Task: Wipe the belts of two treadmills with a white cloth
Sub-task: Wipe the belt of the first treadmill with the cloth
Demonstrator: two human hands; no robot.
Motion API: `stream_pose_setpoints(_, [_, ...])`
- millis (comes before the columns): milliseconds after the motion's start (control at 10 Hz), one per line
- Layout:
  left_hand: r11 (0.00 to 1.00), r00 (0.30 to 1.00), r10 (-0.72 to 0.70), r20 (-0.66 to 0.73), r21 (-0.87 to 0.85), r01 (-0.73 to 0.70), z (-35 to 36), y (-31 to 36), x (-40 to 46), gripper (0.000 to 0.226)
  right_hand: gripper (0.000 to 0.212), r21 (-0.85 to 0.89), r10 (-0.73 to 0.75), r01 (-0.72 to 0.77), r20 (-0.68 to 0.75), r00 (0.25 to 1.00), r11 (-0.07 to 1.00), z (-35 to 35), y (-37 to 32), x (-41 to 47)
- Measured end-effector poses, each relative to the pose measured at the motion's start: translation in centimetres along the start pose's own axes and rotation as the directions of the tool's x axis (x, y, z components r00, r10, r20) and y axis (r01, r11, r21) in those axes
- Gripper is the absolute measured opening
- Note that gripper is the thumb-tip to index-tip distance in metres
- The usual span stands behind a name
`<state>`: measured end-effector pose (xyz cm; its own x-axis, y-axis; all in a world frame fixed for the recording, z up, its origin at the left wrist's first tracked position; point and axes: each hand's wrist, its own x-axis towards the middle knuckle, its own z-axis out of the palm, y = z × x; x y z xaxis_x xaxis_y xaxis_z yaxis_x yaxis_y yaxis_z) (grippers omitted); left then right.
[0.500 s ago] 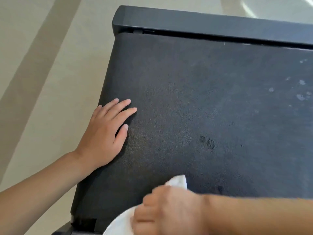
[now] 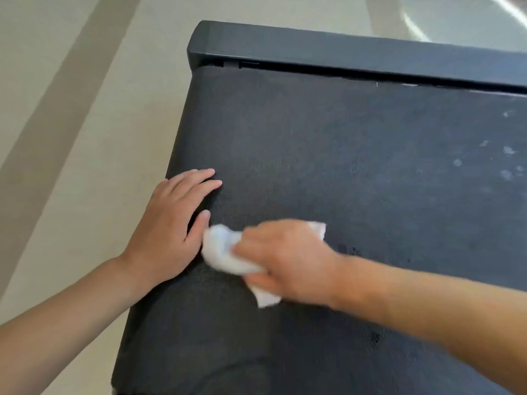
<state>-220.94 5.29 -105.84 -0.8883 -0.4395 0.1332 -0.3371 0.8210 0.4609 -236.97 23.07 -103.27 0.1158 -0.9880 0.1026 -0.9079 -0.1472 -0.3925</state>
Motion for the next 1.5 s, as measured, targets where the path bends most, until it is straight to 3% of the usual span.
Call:
stream_pose_setpoints(100, [1.000,1.000,0.023,-0.017,-0.017,-0.023,0.2,-0.4,0.1,0.049,0.017,0.098,-0.451,0.442,0.271,0.850,0.892,1.3,-2.6,-2.2])
stream_pose_setpoints(200, [1.000,1.000,0.012,-0.019,-0.019,-0.012,0.2,-0.4,0.1,0.048,0.017,-0.158,-0.095,0.081,-0.086,0.992,0.984,-2.5,7.6,2.9])
stream_pose_setpoints(300, [1.000,1.000,0.005,-0.024,-0.024,-0.005,0.1,-0.2,0.1,0.048,0.031,-0.106,0.639,-0.727,-0.402,0.655,0.678,-9.5,20.2,5.8])
stream_pose_setpoints(400, [0.999,1.000,0.007,-0.023,-0.036,-0.008,0.0,-0.2,0.2,0.048,0.027,-0.063,0.650,-0.739,-0.431,0.626,0.671,-9.8,19.8,6.7])
stream_pose_setpoints(500, [0.998,1.000,-0.009,-0.022,-0.060,0.008,0.1,-0.3,0.1,0.048,0.030,-0.132,0.299,-0.329,-0.207,0.932,0.935,-1.7,8.1,6.6])
stream_pose_setpoints(600, [0.996,1.000,-0.010,-0.027,-0.086,0.008,0.2,-0.5,0.1,0.044,0.027,-0.055,-0.185,0.202,0.222,0.957,0.978,1.8,-1.7,0.2])
stream_pose_setpoints(700, [0.996,1.000,-0.017,-0.025,-0.089,0.015,0.2,-0.5,0.1,0.040,0.032,-0.330,-0.072,0.141,0.212,0.975,0.933,4.6,-1.5,1.3])
stream_pose_setpoints(800, [0.996,0.999,-0.030,-0.028,-0.090,0.028,0.2,-0.5,0.0,0.039,0.056,-0.631,0.690,-0.493,0.093,0.718,0.599,9.3,-3.6,13.1])
stream_pose_setpoints(900, [0.994,0.999,-0.040,-0.030,-0.101,0.037,0.1,-0.3,-0.2,0.036,0.041,-0.437,0.787,-0.695,0.051,0.615,0.571,0.0,8.1,13.8])
stream_pose_setpoints(1000, [0.994,0.999,-0.037,-0.033,-0.105,0.033,0.1,-0.4,0.0,0.034,0.026,-0.165,0.687,-0.730,-0.252,0.681,0.663,-8.0,16.8,9.1])
stream_pose_setpoints(1100, [0.993,0.999,-0.033,-0.037,-0.111,0.029,0.1,-0.5,-0.1,0.031,0.027,-0.130,0.517,-0.531,-0.132,0.846,0.837,-3.5,8.1,9.6])
stream_pose_setpoints(1200, [0.988,0.998,-0.036,-0.048,-0.149,0.028,0.2,-0.6,0.0,0.016,0.031,-0.236,0.047,-0.005,0.172,0.984,0.972,0.2,-1.7,3.5])
stream_pose_setpoints(1300, [0.989,0.998,-0.029,-0.064,-0.146,0.020,0.2,-0.6,0.0,0.013,0.011,-0.118,-0.204,0.228,0.186,0.961,0.966,-0.2,1.2,1.4])
stream_pose_setpoints(1400, [0.989,0.997,-0.046,-0.063,-0.147,0.036,0.2,-0.4,0.0,0.013,0.010,-0.334,0.325,-0.363,-0.167,0.931,0.870,-5.2,13.1,7.2])
stream_pose_setpoints(1500, [0.986,0.995,-0.066,-0.072,-0.159,0.054,-0.2,-0.1,-0.1,0.014,0.023,-0.170,0.640,-0.756,-0.435,0.633,0.632,-10.3,22.4,9.8])
